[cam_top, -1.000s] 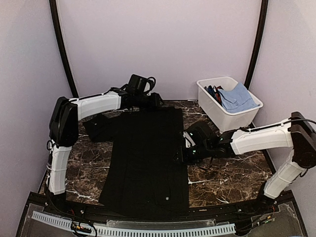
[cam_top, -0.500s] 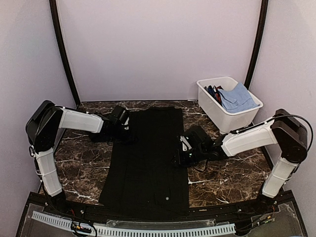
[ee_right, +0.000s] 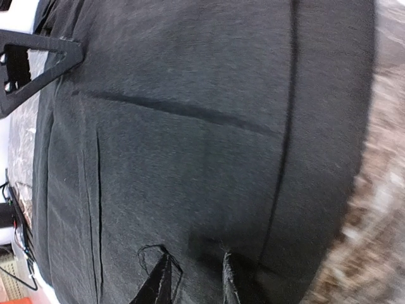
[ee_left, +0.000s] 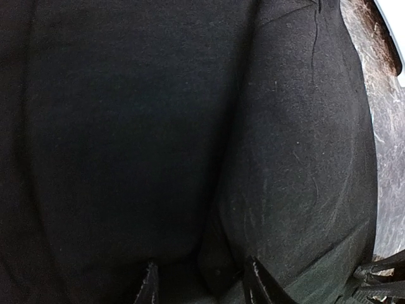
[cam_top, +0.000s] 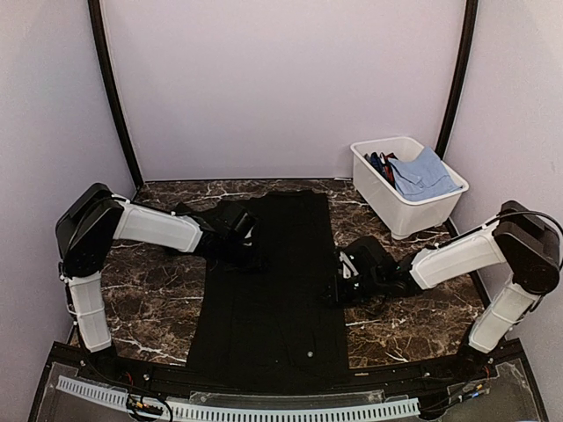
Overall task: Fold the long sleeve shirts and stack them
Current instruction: Move the 1/3-folded shirt to the center of the board.
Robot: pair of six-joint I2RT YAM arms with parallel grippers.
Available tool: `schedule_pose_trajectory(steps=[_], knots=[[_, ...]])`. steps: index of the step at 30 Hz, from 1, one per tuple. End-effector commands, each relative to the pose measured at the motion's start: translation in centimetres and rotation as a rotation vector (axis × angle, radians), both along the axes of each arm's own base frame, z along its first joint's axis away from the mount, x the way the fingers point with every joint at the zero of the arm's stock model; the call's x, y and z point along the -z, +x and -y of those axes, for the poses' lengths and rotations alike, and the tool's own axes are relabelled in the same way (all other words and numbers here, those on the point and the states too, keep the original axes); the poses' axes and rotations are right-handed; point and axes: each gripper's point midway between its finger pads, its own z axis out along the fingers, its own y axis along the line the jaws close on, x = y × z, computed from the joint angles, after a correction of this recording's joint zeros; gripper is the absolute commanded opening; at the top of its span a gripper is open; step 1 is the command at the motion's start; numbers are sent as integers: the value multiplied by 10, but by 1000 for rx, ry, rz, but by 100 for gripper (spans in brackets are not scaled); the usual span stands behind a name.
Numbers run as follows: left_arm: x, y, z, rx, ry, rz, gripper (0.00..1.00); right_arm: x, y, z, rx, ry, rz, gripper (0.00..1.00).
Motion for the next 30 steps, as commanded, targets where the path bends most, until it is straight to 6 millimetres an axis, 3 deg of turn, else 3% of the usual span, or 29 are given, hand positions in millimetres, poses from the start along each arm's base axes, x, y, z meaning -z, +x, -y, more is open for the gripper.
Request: schedule_pose_trajectory(steps=[1, 5, 9, 12, 17, 21, 26, 30], knots=[[1, 0, 19, -8, -24, -15, 45, 22, -7, 49, 95, -124, -44, 26], [3, -2, 32, 3, -30, -23, 45, 18, -9, 64, 126, -120, -36, 26], [-1, -2, 31, -14, -24, -23, 45, 17, -10, 72, 146, -130, -27, 26], [-21, 1, 29, -16, -34, 8, 45, 14, -7, 76, 161, -132, -13, 26], [-52, 16, 4, -82, 16, 82, 46, 7, -4, 77, 157, -131, -6, 26], [-73, 31, -38, -168, 24, 124, 46, -12, -2, 65, 120, -89, 21, 27], [-85, 60, -124, -344, 87, 159, 47, -41, 2, 57, 93, -96, 81, 27], [-84, 80, -181, -453, 176, 165, 46, -58, 3, 52, 80, -83, 112, 28]])
